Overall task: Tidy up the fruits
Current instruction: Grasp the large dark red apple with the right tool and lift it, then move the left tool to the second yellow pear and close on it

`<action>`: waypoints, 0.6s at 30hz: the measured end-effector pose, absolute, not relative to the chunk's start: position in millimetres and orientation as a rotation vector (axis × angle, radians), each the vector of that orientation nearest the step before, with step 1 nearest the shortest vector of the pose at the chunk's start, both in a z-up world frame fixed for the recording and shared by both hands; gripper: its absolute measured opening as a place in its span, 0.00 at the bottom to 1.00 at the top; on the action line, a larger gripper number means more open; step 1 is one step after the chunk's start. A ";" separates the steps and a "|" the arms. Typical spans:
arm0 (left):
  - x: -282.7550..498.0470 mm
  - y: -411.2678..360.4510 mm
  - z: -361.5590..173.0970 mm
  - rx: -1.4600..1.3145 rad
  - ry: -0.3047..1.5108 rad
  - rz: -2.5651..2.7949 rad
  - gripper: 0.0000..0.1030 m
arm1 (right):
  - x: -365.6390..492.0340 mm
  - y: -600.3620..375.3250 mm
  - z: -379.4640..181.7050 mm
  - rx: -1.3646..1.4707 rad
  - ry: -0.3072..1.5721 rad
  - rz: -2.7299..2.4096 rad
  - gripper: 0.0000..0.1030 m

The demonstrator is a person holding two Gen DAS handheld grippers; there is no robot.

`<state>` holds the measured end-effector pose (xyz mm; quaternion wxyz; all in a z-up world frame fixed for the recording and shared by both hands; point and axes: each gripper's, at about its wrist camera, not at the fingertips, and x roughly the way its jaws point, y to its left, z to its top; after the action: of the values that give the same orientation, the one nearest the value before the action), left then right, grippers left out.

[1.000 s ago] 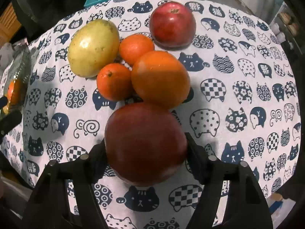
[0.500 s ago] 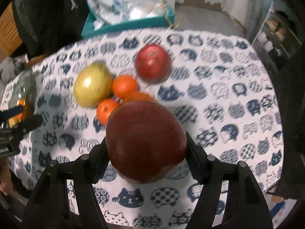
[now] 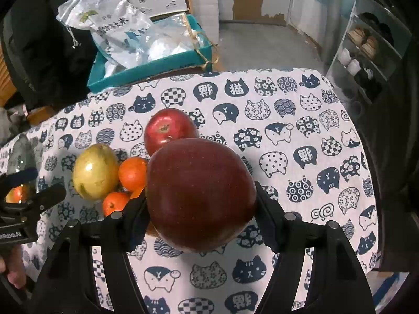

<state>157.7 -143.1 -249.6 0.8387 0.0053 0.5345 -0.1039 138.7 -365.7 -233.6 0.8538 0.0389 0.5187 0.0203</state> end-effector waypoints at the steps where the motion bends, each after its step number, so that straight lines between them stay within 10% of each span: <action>1: 161.3 -147.2 -252.1 0.013 1.134 -0.225 0.98 | 139.7 -366.3 -235.2 0.080 1.093 0.042 0.69; 18: 192.8 -160.3 -295.2 -0.089 1.234 -0.295 0.96 | 154.9 -378.7 -259.3 0.130 1.130 0.047 0.69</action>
<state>192.8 -160.3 -295.2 0.8044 -0.0416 0.5763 -0.1379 154.9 -378.7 -259.3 0.8423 0.0615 0.5351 0.0223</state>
